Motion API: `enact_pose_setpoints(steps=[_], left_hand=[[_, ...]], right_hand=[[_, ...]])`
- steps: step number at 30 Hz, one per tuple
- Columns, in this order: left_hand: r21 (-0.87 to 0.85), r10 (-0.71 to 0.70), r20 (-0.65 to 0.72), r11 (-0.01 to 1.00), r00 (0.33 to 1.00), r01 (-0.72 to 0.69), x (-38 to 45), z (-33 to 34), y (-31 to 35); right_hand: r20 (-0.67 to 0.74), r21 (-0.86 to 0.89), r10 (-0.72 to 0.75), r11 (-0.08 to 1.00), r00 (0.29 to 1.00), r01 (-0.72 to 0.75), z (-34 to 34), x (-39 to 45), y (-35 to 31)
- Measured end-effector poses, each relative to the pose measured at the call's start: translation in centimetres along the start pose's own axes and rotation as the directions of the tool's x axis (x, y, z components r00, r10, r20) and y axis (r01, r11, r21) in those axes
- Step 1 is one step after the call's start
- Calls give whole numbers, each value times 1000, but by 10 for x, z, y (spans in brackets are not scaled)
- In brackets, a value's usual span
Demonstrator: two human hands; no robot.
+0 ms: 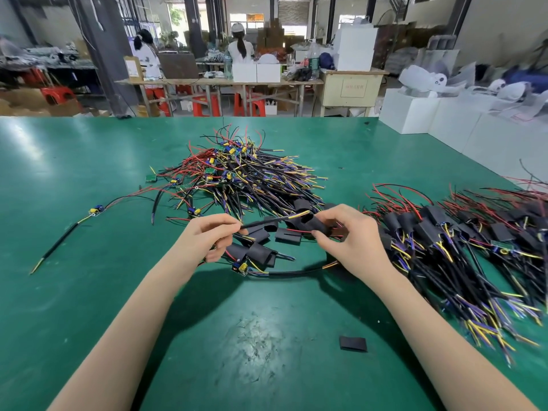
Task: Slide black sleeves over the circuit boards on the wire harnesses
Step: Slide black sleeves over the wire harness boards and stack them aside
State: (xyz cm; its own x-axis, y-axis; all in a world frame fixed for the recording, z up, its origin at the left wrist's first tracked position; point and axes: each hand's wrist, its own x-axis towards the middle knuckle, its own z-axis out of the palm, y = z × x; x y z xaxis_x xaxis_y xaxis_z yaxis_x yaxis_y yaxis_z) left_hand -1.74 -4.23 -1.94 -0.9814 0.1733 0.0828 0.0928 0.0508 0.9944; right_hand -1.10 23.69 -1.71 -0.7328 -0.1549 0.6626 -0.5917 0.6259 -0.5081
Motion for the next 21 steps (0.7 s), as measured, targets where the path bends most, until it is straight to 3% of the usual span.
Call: enact_pose_setpoints(steps=[5, 11, 15, 21], left_hand=[[55, 7, 0, 998, 1000, -7, -1, -2, 1], [119, 26, 8, 993, 1000, -26, -2, -4, 3], [190, 28, 85, 981, 996, -44, -4, 6, 1], [337, 68, 253, 929, 965, -153, -11, 33, 0]], right_hand=[[-12, 35, -42, 998, 999, 43, -2, 0, -1], [151, -104, -136, 983, 979, 153, -8, -1, -2], [192, -311, -266, 896, 945, 316, -2, -1, -10], [247, -353, -306, 855, 920, 379, 10, -6, -21]])
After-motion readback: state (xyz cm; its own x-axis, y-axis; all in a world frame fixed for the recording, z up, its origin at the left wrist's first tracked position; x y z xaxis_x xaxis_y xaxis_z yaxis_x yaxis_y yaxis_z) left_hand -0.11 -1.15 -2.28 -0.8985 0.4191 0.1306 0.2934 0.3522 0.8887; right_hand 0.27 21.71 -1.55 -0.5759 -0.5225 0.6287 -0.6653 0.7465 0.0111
